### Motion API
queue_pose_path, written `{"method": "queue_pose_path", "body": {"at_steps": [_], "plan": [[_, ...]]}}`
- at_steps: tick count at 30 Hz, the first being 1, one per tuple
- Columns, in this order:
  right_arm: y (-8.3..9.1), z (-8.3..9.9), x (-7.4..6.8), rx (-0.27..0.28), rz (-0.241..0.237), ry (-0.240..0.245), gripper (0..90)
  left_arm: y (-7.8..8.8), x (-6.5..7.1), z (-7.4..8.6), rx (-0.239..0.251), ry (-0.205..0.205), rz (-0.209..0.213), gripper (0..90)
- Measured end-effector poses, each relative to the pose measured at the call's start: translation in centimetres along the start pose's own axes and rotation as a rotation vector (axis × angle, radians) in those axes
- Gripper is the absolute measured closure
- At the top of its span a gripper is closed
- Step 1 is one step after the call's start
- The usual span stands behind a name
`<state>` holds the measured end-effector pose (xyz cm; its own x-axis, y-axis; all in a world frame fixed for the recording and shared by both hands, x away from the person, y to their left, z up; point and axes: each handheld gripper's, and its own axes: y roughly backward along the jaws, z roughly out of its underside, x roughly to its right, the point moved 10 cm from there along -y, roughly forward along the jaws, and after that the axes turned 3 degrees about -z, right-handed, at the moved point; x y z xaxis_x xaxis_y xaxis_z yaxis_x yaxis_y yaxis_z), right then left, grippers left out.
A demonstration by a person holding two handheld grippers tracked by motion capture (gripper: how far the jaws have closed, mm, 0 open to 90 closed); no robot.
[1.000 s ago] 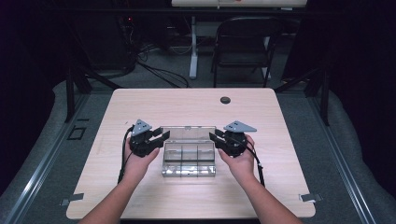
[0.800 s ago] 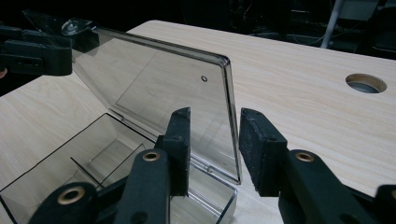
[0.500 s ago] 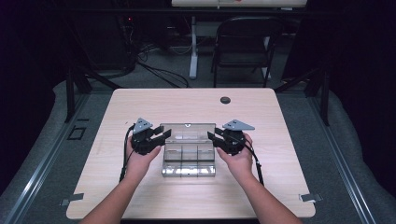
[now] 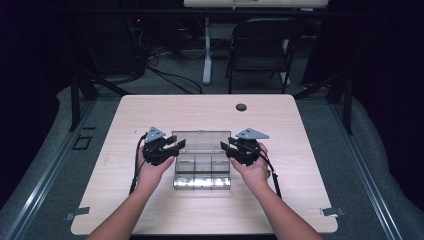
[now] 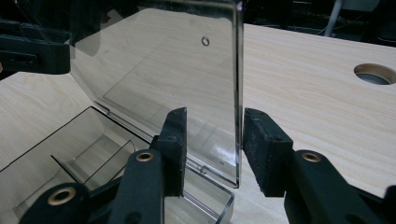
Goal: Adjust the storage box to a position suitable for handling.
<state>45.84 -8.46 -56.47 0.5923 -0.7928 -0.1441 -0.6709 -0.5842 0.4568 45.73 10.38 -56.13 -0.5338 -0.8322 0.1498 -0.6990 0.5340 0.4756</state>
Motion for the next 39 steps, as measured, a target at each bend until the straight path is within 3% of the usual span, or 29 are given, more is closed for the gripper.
{"method": "queue_pose_path", "body": {"at_steps": [11,32,39], "plan": [[-0.5,0.2,0.3,-0.002,0.0,-0.004,60.7,-0.5,-0.4,0.6,-0.017,0.006,-0.006,58.6],[-1.2,0.1,0.7,-0.008,0.023,0.025,64.5,-1.1,-1.0,0.6,-0.005,-0.027,-0.042,64.3],[-1.3,0.1,0.8,-0.003,0.012,0.025,65.0,-1.3,-1.1,0.5,-0.007,-0.006,-0.033,64.6]]}}
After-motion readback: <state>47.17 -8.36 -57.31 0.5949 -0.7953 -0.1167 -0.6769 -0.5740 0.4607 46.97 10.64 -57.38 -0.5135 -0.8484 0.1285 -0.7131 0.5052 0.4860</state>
